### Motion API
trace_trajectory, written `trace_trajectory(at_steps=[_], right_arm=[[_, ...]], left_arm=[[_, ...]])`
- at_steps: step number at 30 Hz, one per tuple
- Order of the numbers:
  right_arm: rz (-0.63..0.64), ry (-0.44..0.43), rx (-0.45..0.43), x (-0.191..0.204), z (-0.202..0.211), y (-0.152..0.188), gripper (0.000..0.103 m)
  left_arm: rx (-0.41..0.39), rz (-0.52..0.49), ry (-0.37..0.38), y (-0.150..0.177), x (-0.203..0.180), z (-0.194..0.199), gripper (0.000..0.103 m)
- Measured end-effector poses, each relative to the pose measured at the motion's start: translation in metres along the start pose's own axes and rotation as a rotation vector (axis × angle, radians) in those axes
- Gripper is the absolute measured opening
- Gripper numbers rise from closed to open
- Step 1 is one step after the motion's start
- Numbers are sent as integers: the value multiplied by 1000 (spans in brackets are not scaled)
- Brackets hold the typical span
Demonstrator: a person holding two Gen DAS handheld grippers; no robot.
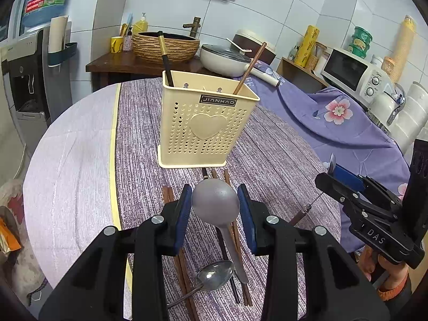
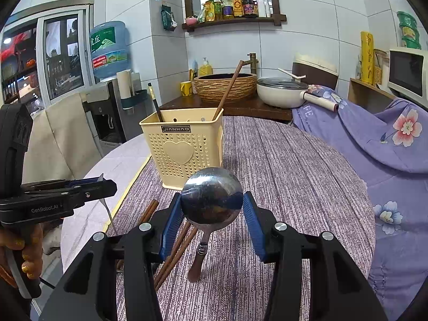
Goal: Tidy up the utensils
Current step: 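Raise the spoon with the right tool while the left tool holds the ladle near the basket, then lower the ladle and spoon into the cream basket and open both tools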
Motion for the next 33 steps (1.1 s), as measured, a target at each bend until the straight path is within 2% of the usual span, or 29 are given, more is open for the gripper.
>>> trace_trajectory(at_steps=[19, 25, 33], right_arm=[[-6, -28, -4, 4, 2, -16, 45], [11, -38, -21, 11, 3, -35, 45], [15, -43, -52, 15, -2, -75, 45]], left_arm=[[-37, -1, 14, -19, -4, 11, 36], [-65, -3, 20, -42, -4, 19, 36], [-146, 12, 0, -96, 5, 35, 36]])
Point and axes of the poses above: each gripper's, at about its wrist camera, not at the fingertips, and z roughly against the way its jaws point, x to its left, y to its underside, the point moved 8 cm from there along -z, roughly the way its jaws point, and after that the axes turned 6 degrees about -x, right-handed, at the moved point
